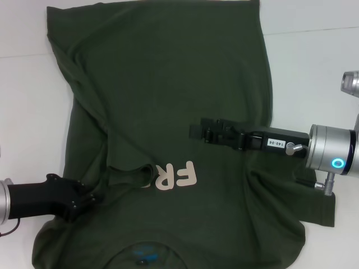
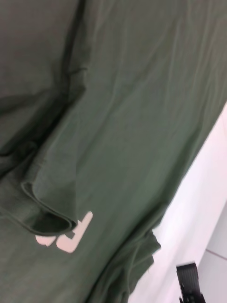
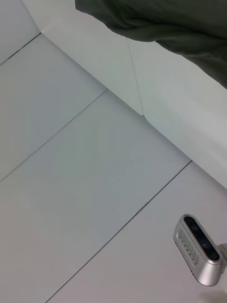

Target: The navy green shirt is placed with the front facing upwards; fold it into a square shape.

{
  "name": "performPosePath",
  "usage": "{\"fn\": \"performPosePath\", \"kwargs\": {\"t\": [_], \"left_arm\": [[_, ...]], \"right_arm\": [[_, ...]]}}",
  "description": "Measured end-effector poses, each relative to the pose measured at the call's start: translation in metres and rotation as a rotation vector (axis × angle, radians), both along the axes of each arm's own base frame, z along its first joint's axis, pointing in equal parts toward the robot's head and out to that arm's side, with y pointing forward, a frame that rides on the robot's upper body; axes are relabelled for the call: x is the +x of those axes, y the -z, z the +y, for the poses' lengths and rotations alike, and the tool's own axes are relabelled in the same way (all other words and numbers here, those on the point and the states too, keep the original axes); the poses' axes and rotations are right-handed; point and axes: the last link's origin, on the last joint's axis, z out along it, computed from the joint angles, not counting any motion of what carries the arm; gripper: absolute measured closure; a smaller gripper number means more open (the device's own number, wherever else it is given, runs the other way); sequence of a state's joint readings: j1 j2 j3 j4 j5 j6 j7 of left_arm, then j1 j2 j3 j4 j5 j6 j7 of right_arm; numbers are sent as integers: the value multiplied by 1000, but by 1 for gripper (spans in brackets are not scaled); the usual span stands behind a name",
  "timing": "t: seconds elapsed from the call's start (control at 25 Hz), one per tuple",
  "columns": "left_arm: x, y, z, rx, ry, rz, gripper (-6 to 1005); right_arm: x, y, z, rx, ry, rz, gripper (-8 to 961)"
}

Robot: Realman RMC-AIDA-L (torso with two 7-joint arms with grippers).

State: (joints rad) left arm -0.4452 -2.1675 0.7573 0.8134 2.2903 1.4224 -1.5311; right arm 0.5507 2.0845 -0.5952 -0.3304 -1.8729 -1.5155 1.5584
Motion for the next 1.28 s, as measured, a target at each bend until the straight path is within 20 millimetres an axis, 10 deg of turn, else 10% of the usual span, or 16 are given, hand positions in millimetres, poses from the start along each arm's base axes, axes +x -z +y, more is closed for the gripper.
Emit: {"fn": "performPosePath", "kwargs": {"t": [0.44,1.28], "left_arm": [[2,0,0,2,7,-5,936],[20,21,-28,-178,136,-137,930]], "right_arm": [[1,1,-2,-1,5,1,142],[3,0,-2,4,12,-2,205]]}}
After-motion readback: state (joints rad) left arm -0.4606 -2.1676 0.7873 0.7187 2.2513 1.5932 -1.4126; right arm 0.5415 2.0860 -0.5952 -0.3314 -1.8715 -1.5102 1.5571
